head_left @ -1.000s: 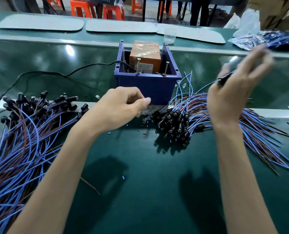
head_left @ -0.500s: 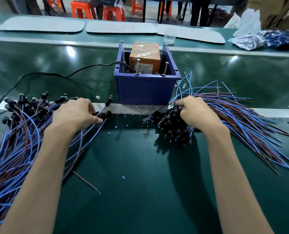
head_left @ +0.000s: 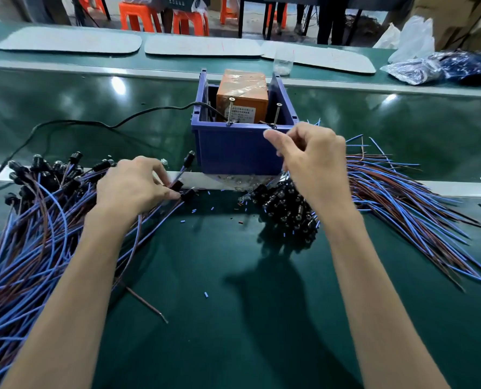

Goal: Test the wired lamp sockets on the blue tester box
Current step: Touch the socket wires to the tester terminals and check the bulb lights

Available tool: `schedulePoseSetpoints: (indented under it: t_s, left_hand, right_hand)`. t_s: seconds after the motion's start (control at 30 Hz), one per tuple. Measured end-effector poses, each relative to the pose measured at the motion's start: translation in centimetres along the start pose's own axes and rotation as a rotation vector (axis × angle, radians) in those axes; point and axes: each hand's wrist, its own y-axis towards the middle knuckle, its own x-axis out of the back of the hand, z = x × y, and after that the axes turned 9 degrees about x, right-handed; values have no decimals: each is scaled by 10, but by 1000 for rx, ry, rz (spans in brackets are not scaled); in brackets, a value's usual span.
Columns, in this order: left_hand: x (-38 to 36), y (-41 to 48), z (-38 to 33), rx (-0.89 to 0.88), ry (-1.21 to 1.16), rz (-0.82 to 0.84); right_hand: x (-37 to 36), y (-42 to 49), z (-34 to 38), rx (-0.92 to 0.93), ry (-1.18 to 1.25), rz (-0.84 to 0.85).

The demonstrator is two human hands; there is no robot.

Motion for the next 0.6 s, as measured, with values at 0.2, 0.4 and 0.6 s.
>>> schedulePoseSetpoints:
  t_s: [0.2,0.4,0.6]
  left_hand:
    - [13,-8,-12,-156,-114,-57]
    - [29,-36,-37,-459,-357,96]
    - [14,-62,-63,-455,-483,8]
  right_hand:
    - [-19,-9,10,-103,325,155]
    - [-15,-6,12,-351,569,422]
    - [-10,-5,26,-369,914,88]
